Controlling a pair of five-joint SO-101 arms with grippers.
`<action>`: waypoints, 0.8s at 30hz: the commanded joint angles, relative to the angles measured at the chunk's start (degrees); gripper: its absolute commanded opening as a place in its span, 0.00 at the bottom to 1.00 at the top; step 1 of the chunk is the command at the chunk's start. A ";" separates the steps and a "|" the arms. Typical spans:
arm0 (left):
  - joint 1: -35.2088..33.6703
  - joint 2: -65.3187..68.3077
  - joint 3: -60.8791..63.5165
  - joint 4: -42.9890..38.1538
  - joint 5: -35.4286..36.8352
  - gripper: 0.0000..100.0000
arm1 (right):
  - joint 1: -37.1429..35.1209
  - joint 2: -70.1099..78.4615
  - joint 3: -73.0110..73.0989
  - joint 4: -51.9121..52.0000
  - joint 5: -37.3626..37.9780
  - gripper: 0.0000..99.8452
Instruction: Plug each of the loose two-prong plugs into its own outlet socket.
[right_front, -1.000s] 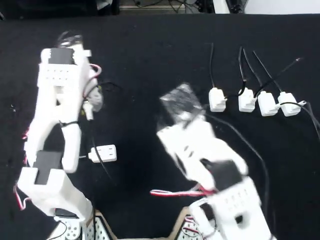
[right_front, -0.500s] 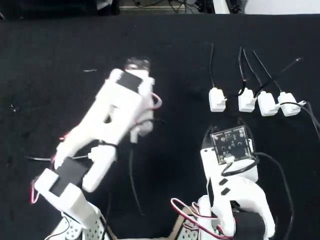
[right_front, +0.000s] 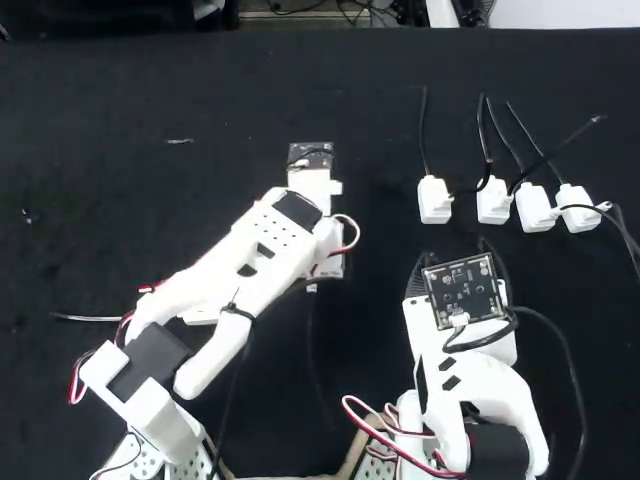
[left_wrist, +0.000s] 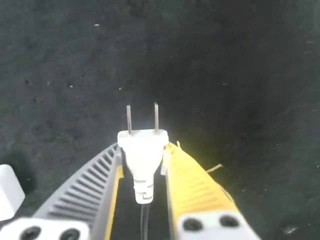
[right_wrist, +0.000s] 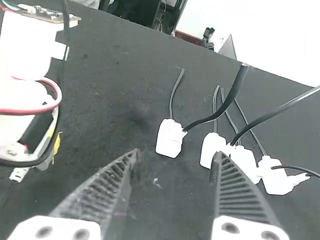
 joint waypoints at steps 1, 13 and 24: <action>-0.04 -3.25 -1.19 -0.44 0.62 0.10 | 0.62 -0.04 0.13 0.44 0.00 0.22; -10.42 -7.47 -8.57 14.95 -2.90 0.28 | 0.53 -0.04 0.57 0.35 0.00 0.22; -44.26 -15.21 -1.27 23.12 -26.29 0.18 | -12.92 -0.04 8.48 -5.89 0.00 0.22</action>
